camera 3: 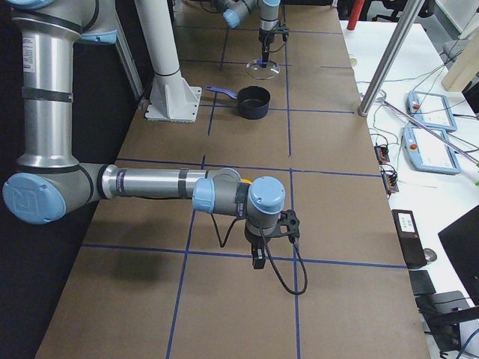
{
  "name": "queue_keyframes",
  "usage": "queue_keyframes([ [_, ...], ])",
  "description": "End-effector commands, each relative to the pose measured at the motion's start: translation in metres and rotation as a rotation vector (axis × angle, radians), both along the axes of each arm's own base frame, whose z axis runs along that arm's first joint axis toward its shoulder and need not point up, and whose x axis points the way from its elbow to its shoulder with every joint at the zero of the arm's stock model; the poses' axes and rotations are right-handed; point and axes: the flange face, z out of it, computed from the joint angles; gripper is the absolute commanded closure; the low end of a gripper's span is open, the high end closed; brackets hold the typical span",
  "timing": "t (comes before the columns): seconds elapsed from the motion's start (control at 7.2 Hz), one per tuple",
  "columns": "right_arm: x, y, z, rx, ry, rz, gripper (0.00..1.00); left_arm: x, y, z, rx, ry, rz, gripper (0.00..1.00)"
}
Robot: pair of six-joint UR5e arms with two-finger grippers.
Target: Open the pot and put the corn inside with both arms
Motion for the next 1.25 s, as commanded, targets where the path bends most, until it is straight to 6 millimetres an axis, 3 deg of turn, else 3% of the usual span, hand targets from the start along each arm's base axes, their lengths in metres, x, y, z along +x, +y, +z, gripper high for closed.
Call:
queue_keyframes([
  [0.0,-0.007,-0.003,-0.003,0.009,0.000,-0.017,0.00,-0.012,0.003,0.067,0.009,-0.022,0.023,1.00],
  [0.14,-0.008,-0.004,-0.005,0.013,0.000,-0.020,0.00,0.003,0.000,0.099,-0.014,0.015,-0.021,1.00],
  [0.28,-0.008,-0.004,-0.005,0.013,0.001,-0.020,0.00,0.039,0.021,0.117,0.001,0.050,-0.015,1.00],
  [0.42,-0.008,-0.005,-0.006,0.015,0.001,-0.020,0.00,0.062,0.032,0.128,0.009,0.031,-0.013,1.00],
  [0.69,-0.012,-0.005,-0.006,0.016,0.001,-0.029,0.00,0.071,0.041,0.132,0.010,0.022,0.008,0.93],
  [0.83,-0.012,-0.006,-0.008,0.019,0.001,-0.029,0.00,0.071,0.041,0.128,0.012,0.025,0.013,0.13],
  [0.97,-0.012,-0.013,-0.013,0.029,0.001,-0.028,0.00,0.063,0.038,0.123,0.013,0.028,0.001,0.00],
  [1.11,-0.013,-0.014,-0.014,0.032,0.000,-0.028,0.00,0.046,0.028,0.116,0.010,0.022,-0.018,0.00],
])
